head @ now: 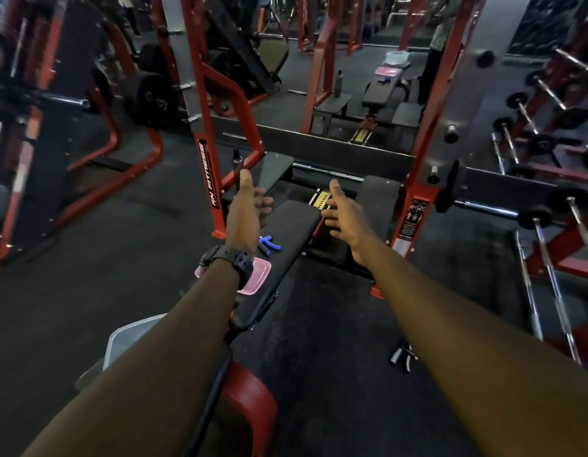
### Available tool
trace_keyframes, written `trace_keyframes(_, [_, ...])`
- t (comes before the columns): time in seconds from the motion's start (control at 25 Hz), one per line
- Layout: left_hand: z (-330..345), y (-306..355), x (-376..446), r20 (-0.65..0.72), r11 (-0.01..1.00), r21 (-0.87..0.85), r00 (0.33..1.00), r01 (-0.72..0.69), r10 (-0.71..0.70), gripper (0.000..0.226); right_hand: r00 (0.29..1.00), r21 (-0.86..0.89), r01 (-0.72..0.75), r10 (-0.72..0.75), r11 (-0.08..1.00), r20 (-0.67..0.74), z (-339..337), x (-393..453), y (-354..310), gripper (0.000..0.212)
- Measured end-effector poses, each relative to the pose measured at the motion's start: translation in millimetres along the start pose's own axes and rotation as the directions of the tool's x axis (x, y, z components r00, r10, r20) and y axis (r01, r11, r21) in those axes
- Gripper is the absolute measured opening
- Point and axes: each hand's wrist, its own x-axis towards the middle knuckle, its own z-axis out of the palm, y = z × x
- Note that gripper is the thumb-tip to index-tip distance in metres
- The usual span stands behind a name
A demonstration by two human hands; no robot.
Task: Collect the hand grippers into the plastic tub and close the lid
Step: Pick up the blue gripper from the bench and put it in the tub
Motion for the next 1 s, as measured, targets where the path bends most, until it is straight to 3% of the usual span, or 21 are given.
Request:
trace_keyframes(0.44, [-8.7, -12.0, 40.6, -0.035, 0.999, 0.027, 0.999, 0.041, -0.04, 0.072, 0.999, -0.031, -0.016, 0.017, 0.999, 0.031, 23.9, 41.3, 7.7, 0.064])
trace_keyframes(0.76, [20.5, -39.5, 118.3, -0.165, 0.992, 0.046, 0.98, 0.119, -0.11, 0.085, 0.99, -0.081, -0.039, 0.049, 0.996, 0.129, 21.5, 146.8, 20.8, 0.067])
trace_keyframes(1.0, [37.6, -70.3, 174.8, -0.26, 0.985, 0.023, 0.952, 0.171, -0.159, 0.065, 0.971, -0.213, -0.071, 0.116, 0.974, 0.209, 29.4, 232.8, 35.9, 0.057])
